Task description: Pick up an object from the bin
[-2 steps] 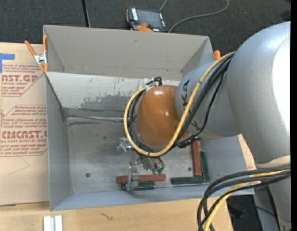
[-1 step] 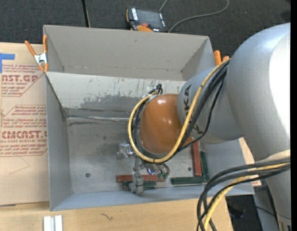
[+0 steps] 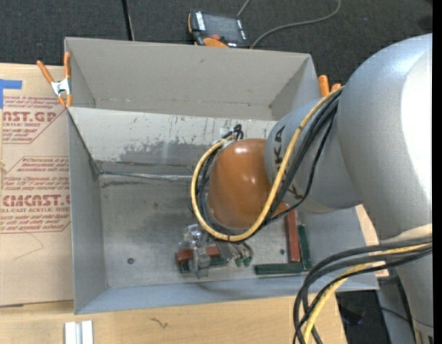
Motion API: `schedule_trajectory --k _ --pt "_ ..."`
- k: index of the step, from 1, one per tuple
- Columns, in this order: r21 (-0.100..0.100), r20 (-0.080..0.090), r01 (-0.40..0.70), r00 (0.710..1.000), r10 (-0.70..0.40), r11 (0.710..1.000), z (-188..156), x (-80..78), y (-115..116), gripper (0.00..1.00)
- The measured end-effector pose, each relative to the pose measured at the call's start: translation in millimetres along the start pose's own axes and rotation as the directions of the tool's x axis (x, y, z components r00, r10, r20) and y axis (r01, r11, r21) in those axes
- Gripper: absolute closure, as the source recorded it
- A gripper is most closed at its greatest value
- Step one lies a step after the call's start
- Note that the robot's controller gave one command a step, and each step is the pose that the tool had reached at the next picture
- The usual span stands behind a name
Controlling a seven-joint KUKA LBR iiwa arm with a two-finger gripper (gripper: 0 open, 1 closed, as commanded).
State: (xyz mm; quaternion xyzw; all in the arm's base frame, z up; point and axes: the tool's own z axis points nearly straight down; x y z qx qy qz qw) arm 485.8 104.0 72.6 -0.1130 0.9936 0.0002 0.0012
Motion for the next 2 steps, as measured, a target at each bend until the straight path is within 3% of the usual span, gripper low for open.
schedule_trajectory --k 1,2 --pt "-0.001 0.0 0.217 0.976 -0.217 0.976 -23.6 -13.4 21.5 1.0" --pt "0.0 0.008 0.241 0.97 -0.241 0.97 -143.4 -34.2 65.5 1.0"
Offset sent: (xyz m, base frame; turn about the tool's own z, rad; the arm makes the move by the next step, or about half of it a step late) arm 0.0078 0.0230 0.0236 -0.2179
